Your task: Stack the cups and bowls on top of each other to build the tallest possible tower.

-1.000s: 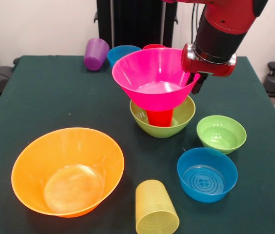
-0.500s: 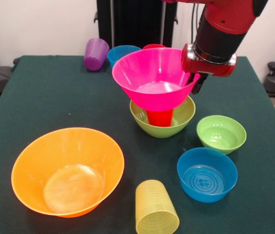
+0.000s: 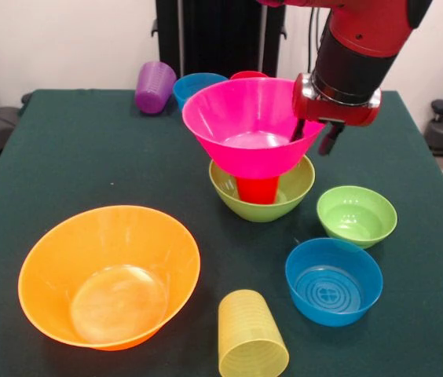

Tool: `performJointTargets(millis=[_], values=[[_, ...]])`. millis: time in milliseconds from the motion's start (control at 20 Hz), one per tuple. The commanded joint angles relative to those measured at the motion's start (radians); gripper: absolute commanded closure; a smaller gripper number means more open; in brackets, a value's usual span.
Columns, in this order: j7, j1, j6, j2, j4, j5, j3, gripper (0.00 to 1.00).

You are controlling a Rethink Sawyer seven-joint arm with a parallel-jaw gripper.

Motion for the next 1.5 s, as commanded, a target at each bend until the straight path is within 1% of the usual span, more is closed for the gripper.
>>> performJointTargets(millis=[50,300,600,650,800,1050,1500], values=[[0.049,-0.002,-0.149,0.097,0.038,-0.030,0.059,0.00],[0.057,0.001,-0.163,0.098,0.042,-0.016,0.053,0.00],[0.060,0.014,-0.185,0.106,0.033,-0.030,0.032,0.00],[0.048,0.014,-0.169,0.101,0.036,-0.031,0.033,0.00],[0.046,0.011,-0.167,0.093,0.044,-0.025,0.037,0.00],[0.018,-0.002,-0.136,0.039,0.095,-0.006,0.056,0.00],[0.013,-0.010,-0.145,0.023,0.112,-0.008,0.058,0.00]])
